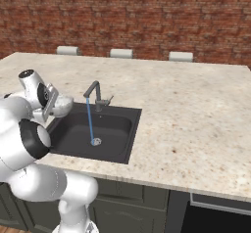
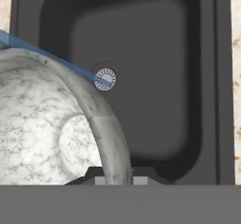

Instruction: Rinse each bowl for a few seconds and place them down in the sink or on the counter.

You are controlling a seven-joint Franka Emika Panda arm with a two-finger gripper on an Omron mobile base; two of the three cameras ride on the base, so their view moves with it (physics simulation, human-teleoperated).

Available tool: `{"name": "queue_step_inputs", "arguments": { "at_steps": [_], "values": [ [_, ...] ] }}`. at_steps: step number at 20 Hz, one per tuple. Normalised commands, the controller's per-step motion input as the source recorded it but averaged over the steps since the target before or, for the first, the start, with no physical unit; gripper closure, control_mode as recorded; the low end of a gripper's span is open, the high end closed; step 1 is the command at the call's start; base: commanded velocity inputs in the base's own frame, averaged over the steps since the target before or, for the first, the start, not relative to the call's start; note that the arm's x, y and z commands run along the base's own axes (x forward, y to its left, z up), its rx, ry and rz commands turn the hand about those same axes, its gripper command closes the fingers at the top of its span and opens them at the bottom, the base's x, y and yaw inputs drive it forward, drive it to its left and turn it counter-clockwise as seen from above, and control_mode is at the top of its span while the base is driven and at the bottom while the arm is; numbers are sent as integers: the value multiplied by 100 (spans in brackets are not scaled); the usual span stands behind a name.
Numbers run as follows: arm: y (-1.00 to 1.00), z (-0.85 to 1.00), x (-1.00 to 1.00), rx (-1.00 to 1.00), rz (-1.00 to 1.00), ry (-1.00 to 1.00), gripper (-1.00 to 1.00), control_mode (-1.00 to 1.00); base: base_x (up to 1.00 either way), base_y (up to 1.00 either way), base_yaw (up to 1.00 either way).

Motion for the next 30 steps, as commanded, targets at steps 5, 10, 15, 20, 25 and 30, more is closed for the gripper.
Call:
{"name": "queue_step_inputs", "arguments": {
  "at_steps": [5, 10, 15, 20, 25, 30],
  "values": [
    [36, 1, -45, 0, 5, -4, 100, -100, 0, 0, 0],
    [25, 0, -47, 1, 6, -4, 100, -100, 0, 0, 0],
    [20, 0, -23, 5, 4, 0, 100, -100, 0, 0, 0],
    [29, 0, -18, 6, 5, 0, 100, -100, 0, 0, 0],
    [36, 0, -14, 4, 4, 0, 100, -100, 0, 0, 0],
    [32, 0, -16, 0, 3, 0, 100, -100, 0, 0, 0]
  ]
}}
